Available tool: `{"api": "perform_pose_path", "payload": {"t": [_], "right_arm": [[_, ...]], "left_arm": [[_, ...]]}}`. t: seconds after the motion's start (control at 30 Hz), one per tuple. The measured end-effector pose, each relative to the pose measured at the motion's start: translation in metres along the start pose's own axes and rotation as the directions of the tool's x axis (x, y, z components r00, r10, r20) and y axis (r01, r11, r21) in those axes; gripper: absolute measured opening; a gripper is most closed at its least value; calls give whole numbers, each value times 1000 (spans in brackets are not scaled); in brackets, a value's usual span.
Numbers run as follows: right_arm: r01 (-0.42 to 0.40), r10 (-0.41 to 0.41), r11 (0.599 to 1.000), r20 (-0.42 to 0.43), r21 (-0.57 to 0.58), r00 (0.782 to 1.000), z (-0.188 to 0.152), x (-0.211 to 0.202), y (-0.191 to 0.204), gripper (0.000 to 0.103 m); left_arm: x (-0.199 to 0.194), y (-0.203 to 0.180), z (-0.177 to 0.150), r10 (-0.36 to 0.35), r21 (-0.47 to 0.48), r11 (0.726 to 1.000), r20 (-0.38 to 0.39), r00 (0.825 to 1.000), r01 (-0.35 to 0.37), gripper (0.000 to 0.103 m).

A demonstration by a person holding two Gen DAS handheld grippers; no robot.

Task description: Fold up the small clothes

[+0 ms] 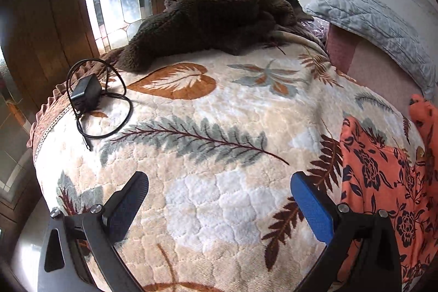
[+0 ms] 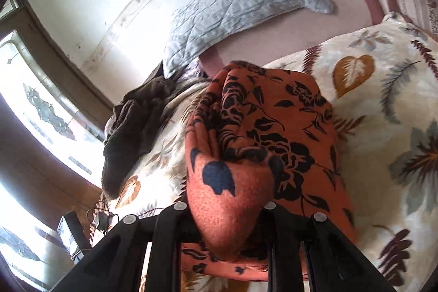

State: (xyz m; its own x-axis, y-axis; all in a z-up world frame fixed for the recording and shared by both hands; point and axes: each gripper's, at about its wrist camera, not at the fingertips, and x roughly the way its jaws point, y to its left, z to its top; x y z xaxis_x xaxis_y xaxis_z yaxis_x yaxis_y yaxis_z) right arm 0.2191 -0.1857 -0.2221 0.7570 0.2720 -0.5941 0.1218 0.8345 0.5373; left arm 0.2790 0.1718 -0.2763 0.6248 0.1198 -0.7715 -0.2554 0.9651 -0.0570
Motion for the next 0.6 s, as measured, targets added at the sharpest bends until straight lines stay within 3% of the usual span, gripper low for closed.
{"api": "perform_pose_path", "payload": {"t": [0.1,0.23,0.27,0.33,0.37,0.4,0.5,0.6], "right_arm": [[-40,42,999,-122,13,992,-29,51,20,22],[-27,30,999,-240,19,970,-75,96,24,26],[-36,38,999,-224,13,974,-79,95,23,28],[-98,92,995,-203,-18,975,-78,87,24,40],[-154,147,988,-225,-16,963,-75,84,23,62],[-221,212,975,-255,-5,943,-71,81,23,71],[-308,301,951,-256,13,919,-61,63,19,72],[-292,287,956,-180,-5,941,-52,34,4,72]], "left_arm": [[-1,13,4,14,-28,1000,13,1000,-13,103],[3,19,5,12,-45,999,3,1000,-12,103],[3,19,5,4,-45,999,-1,1000,-4,103],[3,13,5,-15,-30,999,2,1000,15,103],[0,9,5,-29,-18,999,13,999,29,103],[-4,4,6,-45,-5,999,30,999,45,103],[-19,-13,6,-113,43,993,87,990,109,103],[-35,-34,1,-228,108,970,125,966,215,103]]}}
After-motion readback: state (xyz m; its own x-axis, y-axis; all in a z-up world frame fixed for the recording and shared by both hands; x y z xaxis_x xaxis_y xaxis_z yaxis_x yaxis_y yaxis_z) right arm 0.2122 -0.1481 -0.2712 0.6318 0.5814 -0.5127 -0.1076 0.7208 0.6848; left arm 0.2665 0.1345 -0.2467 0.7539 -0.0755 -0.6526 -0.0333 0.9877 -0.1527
